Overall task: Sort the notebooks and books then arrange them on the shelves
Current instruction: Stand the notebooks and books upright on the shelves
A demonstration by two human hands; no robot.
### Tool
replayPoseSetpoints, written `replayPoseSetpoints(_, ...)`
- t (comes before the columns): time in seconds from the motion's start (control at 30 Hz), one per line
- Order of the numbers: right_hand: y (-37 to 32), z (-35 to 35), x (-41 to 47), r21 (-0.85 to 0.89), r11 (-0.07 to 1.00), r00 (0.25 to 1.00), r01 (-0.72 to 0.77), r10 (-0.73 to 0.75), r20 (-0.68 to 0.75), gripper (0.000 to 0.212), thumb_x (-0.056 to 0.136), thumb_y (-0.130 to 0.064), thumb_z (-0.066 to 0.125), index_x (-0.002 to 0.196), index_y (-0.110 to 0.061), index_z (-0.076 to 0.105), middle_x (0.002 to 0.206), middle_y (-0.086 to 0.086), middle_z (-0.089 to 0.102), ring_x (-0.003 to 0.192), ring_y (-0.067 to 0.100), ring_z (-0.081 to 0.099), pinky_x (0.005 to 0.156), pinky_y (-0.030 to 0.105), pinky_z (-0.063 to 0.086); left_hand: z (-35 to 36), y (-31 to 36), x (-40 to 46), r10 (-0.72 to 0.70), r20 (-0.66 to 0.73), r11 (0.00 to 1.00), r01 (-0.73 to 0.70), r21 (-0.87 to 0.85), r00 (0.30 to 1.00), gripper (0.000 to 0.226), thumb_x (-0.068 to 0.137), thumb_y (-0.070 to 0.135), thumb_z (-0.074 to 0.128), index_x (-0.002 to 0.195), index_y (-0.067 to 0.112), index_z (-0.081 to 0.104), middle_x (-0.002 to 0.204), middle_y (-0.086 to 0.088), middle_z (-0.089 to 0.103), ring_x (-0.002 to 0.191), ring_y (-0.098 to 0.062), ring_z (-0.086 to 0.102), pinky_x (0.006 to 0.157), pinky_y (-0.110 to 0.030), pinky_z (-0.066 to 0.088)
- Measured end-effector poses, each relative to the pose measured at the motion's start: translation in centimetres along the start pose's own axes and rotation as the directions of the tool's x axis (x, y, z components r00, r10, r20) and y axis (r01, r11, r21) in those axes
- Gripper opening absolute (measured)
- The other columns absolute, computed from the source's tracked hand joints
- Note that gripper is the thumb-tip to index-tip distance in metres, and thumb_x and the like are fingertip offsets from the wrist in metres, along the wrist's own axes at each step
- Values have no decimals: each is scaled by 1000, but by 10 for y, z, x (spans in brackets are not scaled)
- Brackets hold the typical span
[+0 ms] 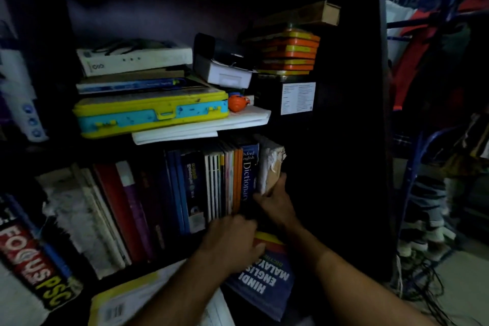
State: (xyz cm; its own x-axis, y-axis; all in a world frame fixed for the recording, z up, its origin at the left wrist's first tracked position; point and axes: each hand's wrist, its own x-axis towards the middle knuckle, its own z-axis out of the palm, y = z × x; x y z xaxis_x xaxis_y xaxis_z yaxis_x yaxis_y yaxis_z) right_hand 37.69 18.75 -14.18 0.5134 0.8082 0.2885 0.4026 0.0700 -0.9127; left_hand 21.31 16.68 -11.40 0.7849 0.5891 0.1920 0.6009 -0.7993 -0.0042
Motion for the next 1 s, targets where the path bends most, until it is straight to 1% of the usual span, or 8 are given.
replayPoseSetpoints(0.2,4,-1,1,-68,997,996,39,-33,81,66,96,-15,61,145,-21,17,121,7,58,110,21,60,90,33,51,33,-9,-17,-111,-21,942,99,-322,994,58,90,70,52,135,34,50,131,6,48,125,-15,39,94,-27,34)
replayPoseSetpoints(0.3,-5,-4,17,-258,966,986,1,41,159,69,99,-16,58,150,-5,12,108,19,63,99,29,65,74,32,50,31,-18,-17,-82,10,883,77,-464,997,57,89,63,62,137,34,52,130,4,49,124,-13,40,89,-24,33)
replayPoseSetpoints(0.4,-16,-7,43,-540,840,967,-45,173,188,54,104,-18,49,149,3,27,133,20,58,119,35,59,90,36,47,29,-25,-15,-68,25,822,70,-565,997,54,88,57,67,137,37,53,128,8,50,123,-11,45,96,-27,41)
replayPoseSetpoints(0.53,-38,-15,20,-638,769,971,36,124,203,37,102,-30,55,130,-7,54,129,14,60,110,28,60,89,34,49,30,-33,-17,-56,79,788,93,-609,995,65,78,57,78,136,40,52,126,15,48,119,-8,48,96,-28,43)
replayPoseSetpoints(0.67,-37,-36,-39,-632,762,959,141,53,278,61,94,-41,64,146,-24,38,142,3,49,126,22,52,99,32,45,34,-30,-18,-61,49,707,77,-703,997,57,81,40,82,132,40,55,126,12,52,115,-9,52,92,-27,46)
replayPoseSetpoints(0.73,-28,-56,-65,-711,643,928,286,0,373,68,93,-42,63,152,-29,32,151,2,41,136,21,43,111,37,39,34,-29,-17,-74,-21,669,34,-743,997,43,87,23,78,122,40,60,119,11,57,108,-8,57,87,-27,50)
replayPoseSetpoints(0.87,-7,-93,-106,-662,577,844,479,-95,528,75,99,-33,56,159,-37,12,167,-4,14,150,14,19,122,37,23,22,-28,-14,-199,-58,467,42,-883,978,39,93,-12,58,114,20,65,105,-2,60,91,-18,65,73,-26,53)
replayPoseSetpoints(1.0,6,-91,-124,-638,670,897,381,-100,431,60,90,-34,42,150,-26,45,156,2,43,141,21,43,116,43,35,22,-23,-19,-122,-75,678,28,-735,990,15,94,23,69,109,24,70,114,6,63,102,-12,63,80,-24,51)
